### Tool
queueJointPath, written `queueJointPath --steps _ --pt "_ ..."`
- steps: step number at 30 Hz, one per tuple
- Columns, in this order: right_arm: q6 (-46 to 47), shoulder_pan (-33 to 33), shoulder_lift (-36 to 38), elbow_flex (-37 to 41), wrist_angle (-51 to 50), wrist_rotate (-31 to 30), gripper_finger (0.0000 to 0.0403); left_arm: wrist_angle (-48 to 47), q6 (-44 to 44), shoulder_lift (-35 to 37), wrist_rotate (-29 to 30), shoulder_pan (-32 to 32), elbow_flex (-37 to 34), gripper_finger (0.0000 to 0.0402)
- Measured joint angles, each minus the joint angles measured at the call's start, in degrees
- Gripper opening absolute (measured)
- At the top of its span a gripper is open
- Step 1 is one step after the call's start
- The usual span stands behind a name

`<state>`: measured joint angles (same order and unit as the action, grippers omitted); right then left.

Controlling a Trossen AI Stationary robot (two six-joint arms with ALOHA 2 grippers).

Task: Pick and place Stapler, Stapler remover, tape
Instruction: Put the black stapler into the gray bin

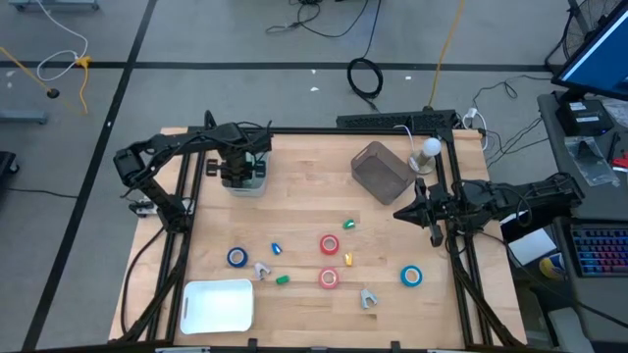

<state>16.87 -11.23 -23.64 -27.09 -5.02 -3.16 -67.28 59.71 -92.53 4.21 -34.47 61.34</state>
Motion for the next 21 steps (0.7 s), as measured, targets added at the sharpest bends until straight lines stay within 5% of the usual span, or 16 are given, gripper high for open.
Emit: queueJointPath --steps 21 --pt "-0.01 -0.01 0.01 0.00 0.02 -0.01 0.0004 -2.90 0.43 4.43 1.32 -0.32 0.04 0.0134"
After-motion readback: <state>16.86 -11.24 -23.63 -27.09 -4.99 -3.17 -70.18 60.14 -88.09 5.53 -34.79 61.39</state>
